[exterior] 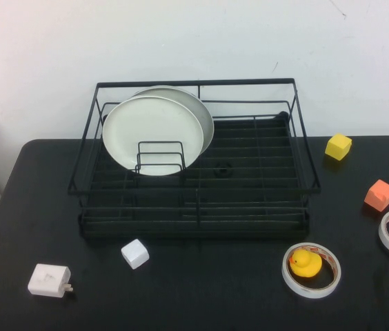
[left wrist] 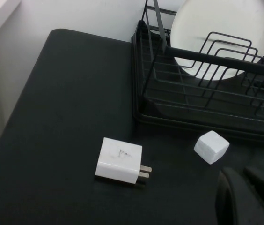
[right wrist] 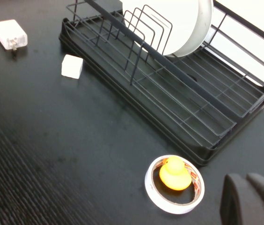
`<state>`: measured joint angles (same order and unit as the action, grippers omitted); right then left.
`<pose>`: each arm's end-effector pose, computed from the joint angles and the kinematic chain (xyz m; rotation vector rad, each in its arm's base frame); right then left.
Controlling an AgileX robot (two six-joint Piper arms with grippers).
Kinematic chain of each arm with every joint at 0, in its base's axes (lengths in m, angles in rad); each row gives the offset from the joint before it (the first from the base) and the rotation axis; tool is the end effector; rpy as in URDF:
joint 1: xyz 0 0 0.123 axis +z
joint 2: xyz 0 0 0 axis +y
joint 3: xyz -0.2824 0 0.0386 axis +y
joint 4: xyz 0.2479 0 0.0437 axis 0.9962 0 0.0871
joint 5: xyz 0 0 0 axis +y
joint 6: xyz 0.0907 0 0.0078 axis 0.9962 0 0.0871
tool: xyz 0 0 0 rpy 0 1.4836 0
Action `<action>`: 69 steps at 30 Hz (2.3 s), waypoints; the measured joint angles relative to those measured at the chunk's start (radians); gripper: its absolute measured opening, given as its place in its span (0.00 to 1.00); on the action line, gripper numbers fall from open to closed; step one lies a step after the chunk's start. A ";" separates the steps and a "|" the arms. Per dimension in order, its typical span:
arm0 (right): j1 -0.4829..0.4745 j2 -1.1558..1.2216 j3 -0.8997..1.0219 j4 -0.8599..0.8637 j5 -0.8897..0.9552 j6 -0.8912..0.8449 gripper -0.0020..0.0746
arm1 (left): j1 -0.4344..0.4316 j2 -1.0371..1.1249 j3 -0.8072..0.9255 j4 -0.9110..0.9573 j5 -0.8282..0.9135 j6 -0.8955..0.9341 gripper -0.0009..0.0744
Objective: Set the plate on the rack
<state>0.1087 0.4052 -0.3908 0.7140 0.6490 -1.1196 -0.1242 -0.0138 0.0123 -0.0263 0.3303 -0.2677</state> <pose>0.0751 0.0445 0.2736 -0.8465 1.7929 0.1475 0.0528 -0.0074 0.1799 -0.1472 1.8168 -0.3031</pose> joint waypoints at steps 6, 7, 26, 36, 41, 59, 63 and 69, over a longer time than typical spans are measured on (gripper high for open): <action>0.000 0.000 0.000 0.000 0.000 0.000 0.02 | 0.000 0.000 0.000 0.008 0.001 -0.018 0.01; 0.000 0.000 0.000 0.000 0.000 0.000 0.02 | 0.000 0.000 0.000 0.008 0.001 -0.020 0.01; 0.000 0.000 0.000 0.000 0.002 0.000 0.02 | 0.000 0.000 0.000 0.016 0.002 -0.020 0.01; 0.000 0.000 0.000 0.002 0.002 0.000 0.02 | 0.000 0.000 0.000 0.016 0.002 0.063 0.01; 0.000 0.000 0.000 0.002 0.002 0.000 0.02 | 0.000 0.000 0.000 0.016 0.002 0.074 0.01; 0.000 0.000 0.000 0.010 0.003 0.000 0.02 | 0.000 0.000 0.000 0.016 0.002 0.080 0.01; -0.027 -0.023 0.000 0.011 0.010 -0.019 0.02 | 0.000 0.000 0.000 0.016 0.002 0.080 0.01; -0.089 -0.143 0.062 0.029 -0.066 -0.043 0.02 | 0.000 0.000 0.000 0.016 0.002 0.080 0.01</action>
<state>0.0202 0.2621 -0.3288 0.7428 0.5829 -1.1628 -0.1242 -0.0138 0.0123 -0.0099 0.3325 -0.1880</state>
